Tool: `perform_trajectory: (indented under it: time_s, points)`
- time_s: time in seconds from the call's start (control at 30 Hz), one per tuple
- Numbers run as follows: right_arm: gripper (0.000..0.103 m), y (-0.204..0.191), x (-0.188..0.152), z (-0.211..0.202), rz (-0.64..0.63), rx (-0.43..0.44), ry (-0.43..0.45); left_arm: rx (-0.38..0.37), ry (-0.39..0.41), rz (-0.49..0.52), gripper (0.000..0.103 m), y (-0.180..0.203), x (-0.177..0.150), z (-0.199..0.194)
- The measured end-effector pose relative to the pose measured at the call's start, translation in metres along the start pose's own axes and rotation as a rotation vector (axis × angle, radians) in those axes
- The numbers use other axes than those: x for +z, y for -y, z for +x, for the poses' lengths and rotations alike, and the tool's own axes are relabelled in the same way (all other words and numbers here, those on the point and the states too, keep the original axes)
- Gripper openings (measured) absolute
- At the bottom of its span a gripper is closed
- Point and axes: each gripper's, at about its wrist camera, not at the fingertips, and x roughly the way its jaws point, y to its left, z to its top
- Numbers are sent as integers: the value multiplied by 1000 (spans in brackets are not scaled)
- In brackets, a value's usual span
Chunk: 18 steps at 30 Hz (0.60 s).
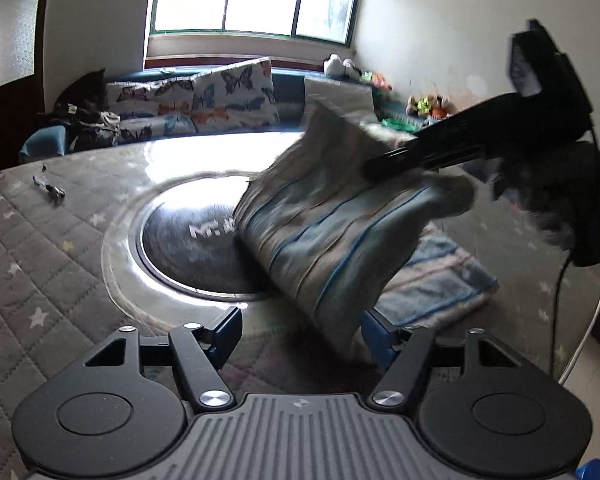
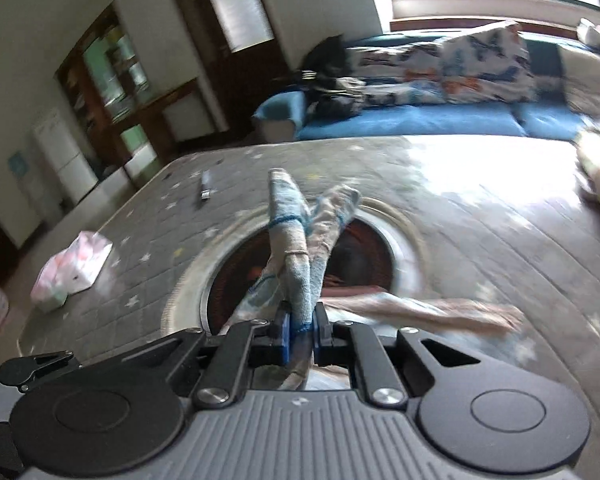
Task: Fold clothes
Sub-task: 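Lift the shirt edge with the right gripper and fold it over the stack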
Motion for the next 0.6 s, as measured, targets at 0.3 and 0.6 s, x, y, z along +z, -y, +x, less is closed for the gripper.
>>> perform_trajectory:
  time_s: [0.3,0.6]
  points:
    - [9,66,-41,-11,158,-30,8,-3,-48,35,70,21,2,14]
    - [14,100,-61,-11,238,-35,4,-8,-80,87,70,36,3,31]
